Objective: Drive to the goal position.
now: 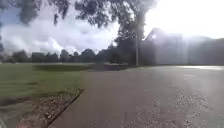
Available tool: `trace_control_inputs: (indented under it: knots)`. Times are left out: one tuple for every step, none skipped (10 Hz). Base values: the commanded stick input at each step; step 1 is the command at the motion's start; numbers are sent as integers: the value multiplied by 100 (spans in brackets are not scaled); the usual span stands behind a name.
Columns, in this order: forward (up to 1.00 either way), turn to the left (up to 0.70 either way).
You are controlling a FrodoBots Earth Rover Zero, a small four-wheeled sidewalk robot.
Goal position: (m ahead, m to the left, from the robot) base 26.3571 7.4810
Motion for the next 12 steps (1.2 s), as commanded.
trace_control_inputs:
  knots:
    - [70,-22]
    - [70,-22]
    - [70,-22]
    - [70,-14]
    - [70,-7]
    - [70,0]
    - [70,0]
    - [70,0]
    - [70,0]
    - [70,0]
    - [70,0]
    - [70,0]
